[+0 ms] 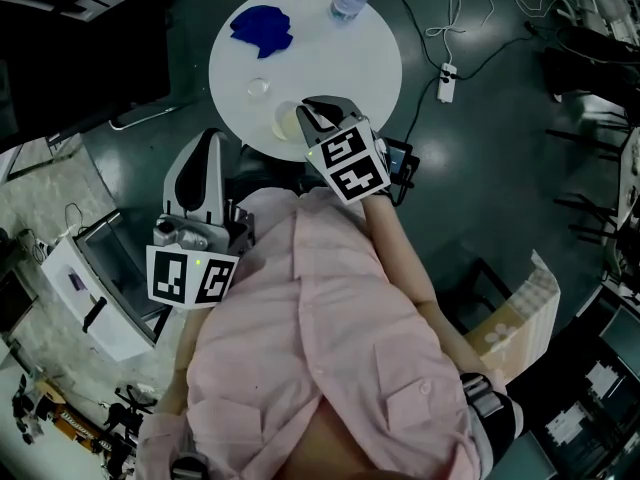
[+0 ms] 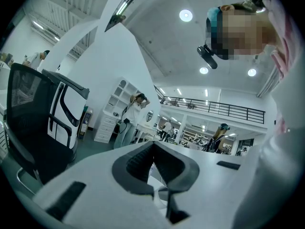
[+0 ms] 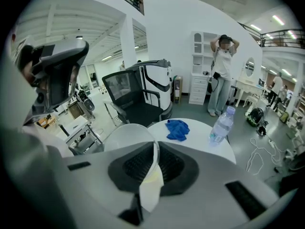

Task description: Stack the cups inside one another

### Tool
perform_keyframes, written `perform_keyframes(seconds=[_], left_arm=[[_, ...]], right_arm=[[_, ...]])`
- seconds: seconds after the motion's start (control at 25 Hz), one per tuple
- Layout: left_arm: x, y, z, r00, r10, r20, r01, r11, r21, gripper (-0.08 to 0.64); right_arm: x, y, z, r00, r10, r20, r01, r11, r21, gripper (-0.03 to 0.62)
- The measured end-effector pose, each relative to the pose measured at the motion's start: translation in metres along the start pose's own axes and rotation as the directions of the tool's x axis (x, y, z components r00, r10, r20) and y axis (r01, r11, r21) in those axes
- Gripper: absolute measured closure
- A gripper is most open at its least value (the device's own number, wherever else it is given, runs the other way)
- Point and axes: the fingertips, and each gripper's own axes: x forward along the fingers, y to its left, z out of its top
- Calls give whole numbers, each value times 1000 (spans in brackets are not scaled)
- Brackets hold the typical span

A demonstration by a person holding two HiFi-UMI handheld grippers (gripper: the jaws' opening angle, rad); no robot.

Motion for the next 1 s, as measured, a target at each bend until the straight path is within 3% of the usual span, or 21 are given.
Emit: perform_keyframes(seconds=[0.2, 1.0], left_arm=[[3, 0, -2, 1000, -7, -6, 7, 1000, -4, 551], [9, 11, 1, 999, 32, -11, -32, 999, -14, 551]], right_arm=[[6, -2, -6, 999, -2, -41, 1, 999, -45, 551], [28, -1, -23, 992, 47, -119, -54, 997, -56, 551]])
